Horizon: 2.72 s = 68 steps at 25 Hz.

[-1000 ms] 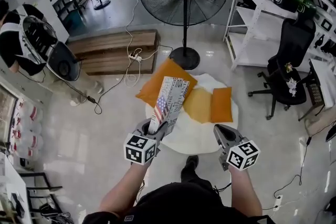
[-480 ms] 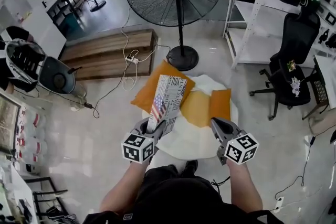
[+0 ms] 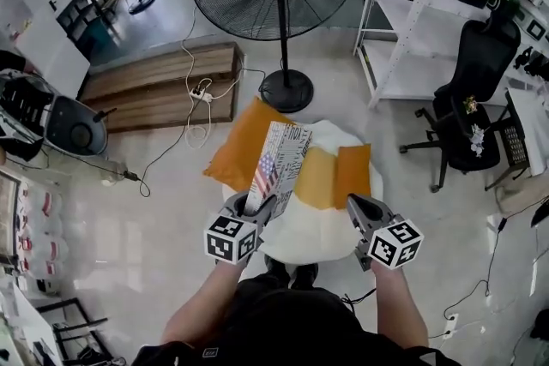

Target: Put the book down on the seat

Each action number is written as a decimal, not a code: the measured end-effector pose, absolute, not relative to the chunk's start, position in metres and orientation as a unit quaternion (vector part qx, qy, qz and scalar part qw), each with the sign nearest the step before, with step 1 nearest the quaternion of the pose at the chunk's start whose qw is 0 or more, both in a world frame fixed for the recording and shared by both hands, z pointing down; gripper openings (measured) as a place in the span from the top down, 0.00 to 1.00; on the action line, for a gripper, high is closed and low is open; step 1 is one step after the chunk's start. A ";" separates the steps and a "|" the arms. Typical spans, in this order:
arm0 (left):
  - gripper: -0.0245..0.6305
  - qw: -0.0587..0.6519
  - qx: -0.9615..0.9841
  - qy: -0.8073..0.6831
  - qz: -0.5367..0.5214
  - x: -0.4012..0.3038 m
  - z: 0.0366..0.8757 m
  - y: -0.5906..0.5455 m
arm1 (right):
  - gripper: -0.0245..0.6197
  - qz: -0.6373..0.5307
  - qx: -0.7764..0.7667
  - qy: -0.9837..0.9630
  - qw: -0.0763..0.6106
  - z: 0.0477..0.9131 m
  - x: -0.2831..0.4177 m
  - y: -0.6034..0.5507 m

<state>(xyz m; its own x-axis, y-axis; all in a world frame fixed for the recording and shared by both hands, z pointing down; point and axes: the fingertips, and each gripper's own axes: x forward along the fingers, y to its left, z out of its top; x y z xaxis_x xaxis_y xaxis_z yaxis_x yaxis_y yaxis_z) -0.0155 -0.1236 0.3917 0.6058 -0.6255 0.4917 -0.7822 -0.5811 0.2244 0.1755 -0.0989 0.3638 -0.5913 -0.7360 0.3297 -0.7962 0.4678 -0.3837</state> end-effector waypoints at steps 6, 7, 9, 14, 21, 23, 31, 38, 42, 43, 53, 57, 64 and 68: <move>0.73 0.227 0.873 -0.391 0.181 -0.029 0.412 -0.162 | 0.94 0.270 0.446 -0.849 0.087 0.382 0.147 -0.136; 0.73 0.231 0.873 -0.389 0.181 -0.031 0.418 -0.168 | 0.94 0.272 0.444 -0.849 0.093 0.386 0.142 -0.142; 0.73 0.241 0.872 -0.383 0.186 -0.034 0.433 -0.180 | 0.94 0.279 0.443 -0.846 0.100 0.397 0.136 -0.154; 0.73 0.269 0.867 -0.361 0.214 -0.041 0.482 -0.206 | 0.94 0.309 0.456 -0.828 0.107 0.437 0.123 -0.184; 0.73 0.320 0.845 -0.353 0.243 -0.027 0.548 -0.235 | 0.94 0.358 0.445 -0.810 0.128 0.505 0.121 -0.202; 0.73 0.327 0.844 -0.346 0.247 -0.017 0.566 -0.242 | 0.94 0.368 0.444 -0.806 0.134 0.525 0.125 -0.206; 0.72 0.350 0.830 -0.346 0.262 -0.001 0.664 -0.273 | 0.94 0.394 0.407 -0.805 0.179 0.630 0.117 -0.229; 0.72 0.381 0.813 -0.345 0.273 -0.002 0.774 -0.268 | 0.94 0.400 0.401 -0.804 0.183 0.719 0.110 -0.253; 0.72 0.404 0.798 -0.342 0.289 -0.001 0.831 -0.260 | 0.94 0.416 0.397 -0.796 0.188 0.766 0.109 -0.249; 0.72 0.406 0.795 -0.341 0.294 -0.002 0.843 -0.258 | 0.94 0.421 0.395 -0.794 0.191 0.777 0.107 -0.245; 0.72 0.425 0.782 -0.329 0.315 0.001 0.933 -0.260 | 0.94 0.449 0.386 -0.780 0.205 0.848 0.111 -0.213; 0.72 0.453 0.782 -0.317 0.289 0.014 0.954 -0.257 | 0.94 0.454 0.398 -0.772 0.198 0.860 0.120 -0.204; 0.72 0.474 0.774 -0.297 0.297 0.027 0.988 -0.249 | 0.94 0.472 0.404 -0.760 0.189 0.877 0.122 -0.179; 0.72 0.476 0.771 -0.296 0.303 0.025 0.998 -0.250 | 0.94 0.478 0.399 -0.760 0.189 0.881 0.120 -0.166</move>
